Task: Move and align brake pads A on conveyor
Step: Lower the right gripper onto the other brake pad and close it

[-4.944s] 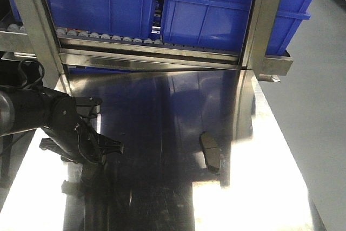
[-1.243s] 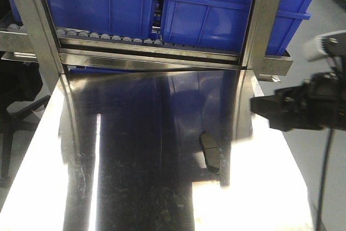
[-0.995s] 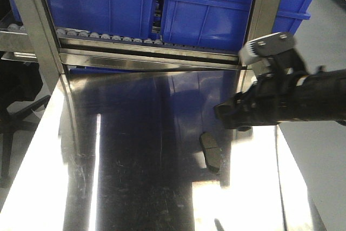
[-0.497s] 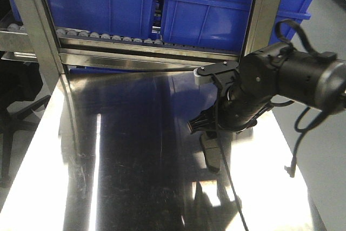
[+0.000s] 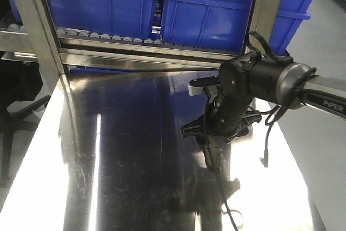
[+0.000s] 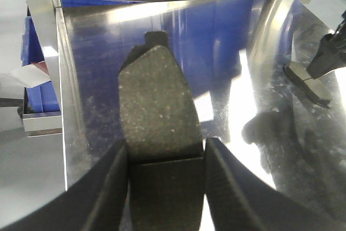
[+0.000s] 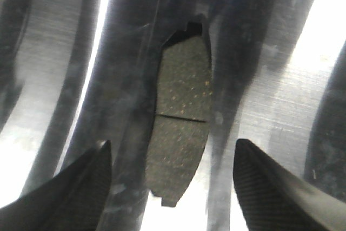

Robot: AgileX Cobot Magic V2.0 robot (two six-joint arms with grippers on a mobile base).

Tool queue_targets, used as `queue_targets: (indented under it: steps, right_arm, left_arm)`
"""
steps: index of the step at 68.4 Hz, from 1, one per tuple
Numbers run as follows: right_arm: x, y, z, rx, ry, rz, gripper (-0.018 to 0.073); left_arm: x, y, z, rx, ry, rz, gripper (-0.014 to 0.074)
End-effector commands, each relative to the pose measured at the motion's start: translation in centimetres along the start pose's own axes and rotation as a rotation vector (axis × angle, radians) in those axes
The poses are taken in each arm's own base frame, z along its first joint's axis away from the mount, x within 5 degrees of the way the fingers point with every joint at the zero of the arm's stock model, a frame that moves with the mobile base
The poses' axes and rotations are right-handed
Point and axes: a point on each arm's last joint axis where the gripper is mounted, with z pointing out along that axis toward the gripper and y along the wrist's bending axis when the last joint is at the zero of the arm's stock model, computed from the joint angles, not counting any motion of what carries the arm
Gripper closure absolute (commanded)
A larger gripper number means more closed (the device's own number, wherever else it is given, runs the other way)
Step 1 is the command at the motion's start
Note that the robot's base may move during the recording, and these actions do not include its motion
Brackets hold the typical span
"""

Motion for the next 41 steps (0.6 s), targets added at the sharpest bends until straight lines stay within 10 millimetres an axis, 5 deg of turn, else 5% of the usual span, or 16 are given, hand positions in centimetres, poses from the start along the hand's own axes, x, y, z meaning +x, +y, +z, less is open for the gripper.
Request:
queue_targets:
  steps: [1,41]
  right_arm:
    - [-1.1,-0.8,-2.0,-0.009,-0.057,0.036,0.0083]
    - [-2.1,-0.7,0.4,-0.026,-0.003,0.041,0.0083]
  left_arm:
    - [-1.5,-0.3,-0.4,0.025,-0.107,-0.001,0.0603]
    - [-1.5,-0.3,-0.4,0.025,-0.107,-0.001,0.0603]
